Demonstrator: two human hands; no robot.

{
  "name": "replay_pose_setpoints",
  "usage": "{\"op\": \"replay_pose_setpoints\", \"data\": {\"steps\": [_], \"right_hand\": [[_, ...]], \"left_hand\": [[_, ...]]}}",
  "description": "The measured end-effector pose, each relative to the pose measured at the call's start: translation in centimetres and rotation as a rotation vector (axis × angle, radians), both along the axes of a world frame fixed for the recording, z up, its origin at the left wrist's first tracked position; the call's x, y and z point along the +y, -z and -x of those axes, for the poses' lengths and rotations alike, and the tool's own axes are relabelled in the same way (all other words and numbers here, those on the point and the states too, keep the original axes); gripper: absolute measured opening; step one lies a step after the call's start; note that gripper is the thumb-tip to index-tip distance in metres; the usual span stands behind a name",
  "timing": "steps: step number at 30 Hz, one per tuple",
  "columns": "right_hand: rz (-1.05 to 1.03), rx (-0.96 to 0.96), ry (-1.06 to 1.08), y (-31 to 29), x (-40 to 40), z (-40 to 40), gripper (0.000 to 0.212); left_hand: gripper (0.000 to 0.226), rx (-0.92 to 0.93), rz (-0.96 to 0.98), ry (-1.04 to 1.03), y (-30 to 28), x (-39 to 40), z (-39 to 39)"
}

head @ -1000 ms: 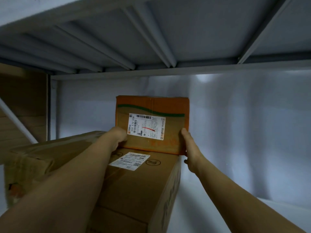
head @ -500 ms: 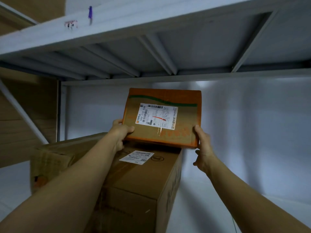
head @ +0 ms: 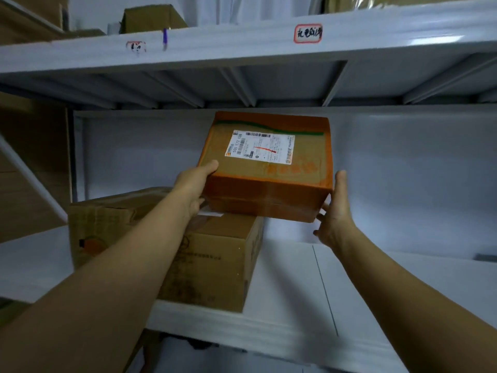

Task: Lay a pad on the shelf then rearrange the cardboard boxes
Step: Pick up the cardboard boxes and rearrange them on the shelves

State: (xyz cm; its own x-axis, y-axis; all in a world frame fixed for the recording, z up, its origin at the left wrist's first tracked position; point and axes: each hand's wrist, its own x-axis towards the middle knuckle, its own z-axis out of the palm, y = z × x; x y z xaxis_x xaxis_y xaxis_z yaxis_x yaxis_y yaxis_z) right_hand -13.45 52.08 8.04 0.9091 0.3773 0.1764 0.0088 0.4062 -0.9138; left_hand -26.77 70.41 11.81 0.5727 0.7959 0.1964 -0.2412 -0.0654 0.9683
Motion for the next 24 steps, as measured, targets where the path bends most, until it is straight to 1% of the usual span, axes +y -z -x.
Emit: {"op": "replay_pose_setpoints", "data": {"steps": [2,5,10,15,19,22,24], "right_hand": [[-0.008,0.026,0.009,-0.2,-1.8,1.2,0.064],[0.007,0.082,0.026,-0.1,-4.5,3.0,0.072],[0.028,0.112,0.039,1.2,-8.4,5.2,0.082],[0.039,0.169,0.018,2.5,-12.5,7.0,0.091],[0.048,0.202,0.001,4.0,-16.3,8.5,0.093],[0.036,0.233,-0.029,5.3,-19.8,9.7,0.089],[0.042,0.25,-0.036,6.1,-21.9,10.5,0.084]], "left_hand": [[0.041,-0.049,0.013,0.029,0.0,-1.6,0.9],[0.034,-0.094,0.04,0.079,-0.3,-4.0,2.3],[0.054,-0.147,0.016,0.115,-0.9,-7.9,4.6],[0.059,-0.142,-0.019,0.134,-0.5,-12.8,6.4],[0.057,-0.154,0.009,0.111,1.3,-16.3,7.5],[0.068,-0.119,0.118,0.168,3.7,-19.0,8.8],[0.068,-0.106,0.184,0.187,5.6,-20.4,9.4]]}}
